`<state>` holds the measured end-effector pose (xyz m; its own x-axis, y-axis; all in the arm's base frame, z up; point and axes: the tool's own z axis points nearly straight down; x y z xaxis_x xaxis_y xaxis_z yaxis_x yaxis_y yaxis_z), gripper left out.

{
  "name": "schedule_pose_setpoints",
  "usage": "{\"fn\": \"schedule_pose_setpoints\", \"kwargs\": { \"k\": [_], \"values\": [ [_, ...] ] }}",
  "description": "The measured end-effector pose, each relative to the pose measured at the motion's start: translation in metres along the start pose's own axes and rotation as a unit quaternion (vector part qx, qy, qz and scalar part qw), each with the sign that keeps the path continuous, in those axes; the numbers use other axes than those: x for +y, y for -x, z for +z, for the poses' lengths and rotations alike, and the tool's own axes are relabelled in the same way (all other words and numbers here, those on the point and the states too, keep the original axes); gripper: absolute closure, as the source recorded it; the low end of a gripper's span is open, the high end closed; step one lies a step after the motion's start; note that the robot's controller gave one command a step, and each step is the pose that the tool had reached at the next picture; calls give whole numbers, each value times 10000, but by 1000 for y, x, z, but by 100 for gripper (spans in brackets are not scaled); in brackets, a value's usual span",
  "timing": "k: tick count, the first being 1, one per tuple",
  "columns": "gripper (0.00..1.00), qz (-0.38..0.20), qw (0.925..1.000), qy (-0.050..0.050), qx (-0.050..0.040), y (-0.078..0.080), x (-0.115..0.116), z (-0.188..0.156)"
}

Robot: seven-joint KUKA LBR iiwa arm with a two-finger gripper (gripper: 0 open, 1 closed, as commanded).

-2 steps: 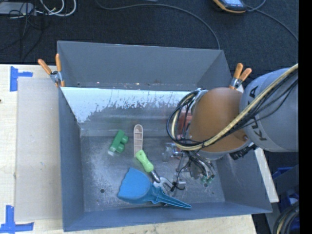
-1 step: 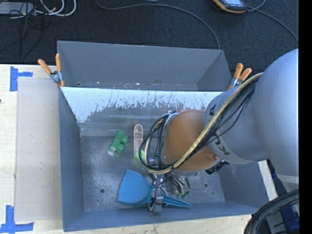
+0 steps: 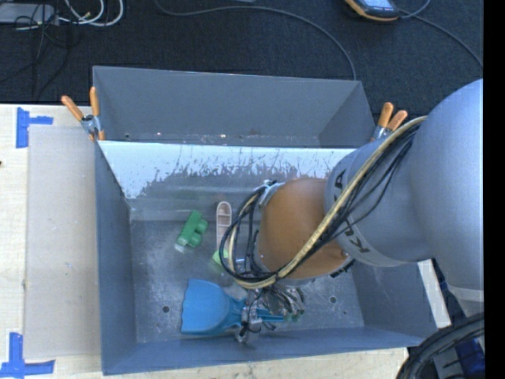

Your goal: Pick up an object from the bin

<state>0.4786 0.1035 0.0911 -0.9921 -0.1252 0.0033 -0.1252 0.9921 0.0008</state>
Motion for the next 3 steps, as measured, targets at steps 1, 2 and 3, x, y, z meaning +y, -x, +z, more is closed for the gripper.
{"fn": "schedule_pose_setpoints", "kwargs": {
  "k": [1, 2, 3],
  "values": [
    [0, 305, 9995, 4, 23, -6, 8, -8],
    [0, -131, 9999, -4, -49, 2, 41, 11],
    [100, -447, 9990, 6, 12, -4, 34, 21]
  ]
}}
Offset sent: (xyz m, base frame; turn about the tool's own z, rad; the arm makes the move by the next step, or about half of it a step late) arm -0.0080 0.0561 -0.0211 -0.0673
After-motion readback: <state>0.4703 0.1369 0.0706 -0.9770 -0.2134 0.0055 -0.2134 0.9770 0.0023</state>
